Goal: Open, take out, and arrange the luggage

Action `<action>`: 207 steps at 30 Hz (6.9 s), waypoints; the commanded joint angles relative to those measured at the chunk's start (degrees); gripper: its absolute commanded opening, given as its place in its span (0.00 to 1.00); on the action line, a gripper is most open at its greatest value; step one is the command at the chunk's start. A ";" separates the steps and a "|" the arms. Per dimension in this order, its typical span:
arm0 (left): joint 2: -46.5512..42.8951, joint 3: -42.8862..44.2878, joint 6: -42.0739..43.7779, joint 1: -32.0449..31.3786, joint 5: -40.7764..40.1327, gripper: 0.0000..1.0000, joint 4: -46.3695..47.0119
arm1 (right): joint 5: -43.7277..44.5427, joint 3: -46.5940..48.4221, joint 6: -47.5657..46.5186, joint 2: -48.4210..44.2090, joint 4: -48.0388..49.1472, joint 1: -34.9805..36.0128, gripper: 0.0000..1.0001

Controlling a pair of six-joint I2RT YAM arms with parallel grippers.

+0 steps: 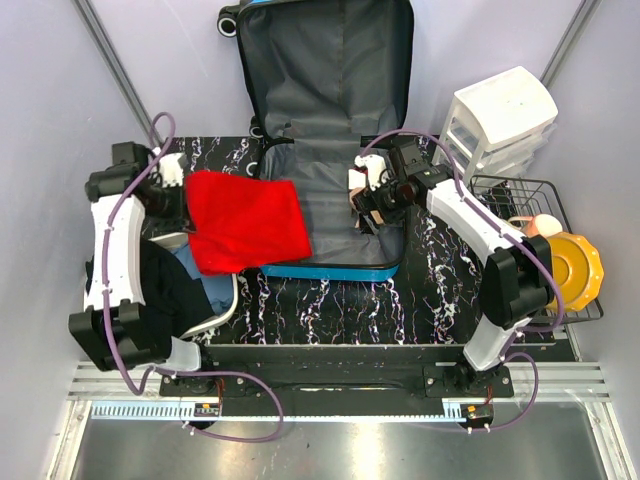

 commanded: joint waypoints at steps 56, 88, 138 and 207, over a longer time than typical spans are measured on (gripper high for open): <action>3.23 25.42 24.60 -2.24 -8.27 0.99 -5.56 | 2.70 22.85 -4.71 2.03 1.63 -19.02 0.97; 20.46 24.27 9.65 -14.39 12.65 0.99 13.26 | -13.27 53.08 17.95 25.75 -5.49 -29.60 0.88; 24.68 27.08 10.00 -15.01 12.65 0.99 17.12 | -2.72 19.07 -2.24 10.48 19.59 -28.81 0.72; 14.30 2.47 -25.39 -19.75 25.48 0.99 60.71 | -9.77 39.15 32.06 17.24 24.71 -4.37 0.08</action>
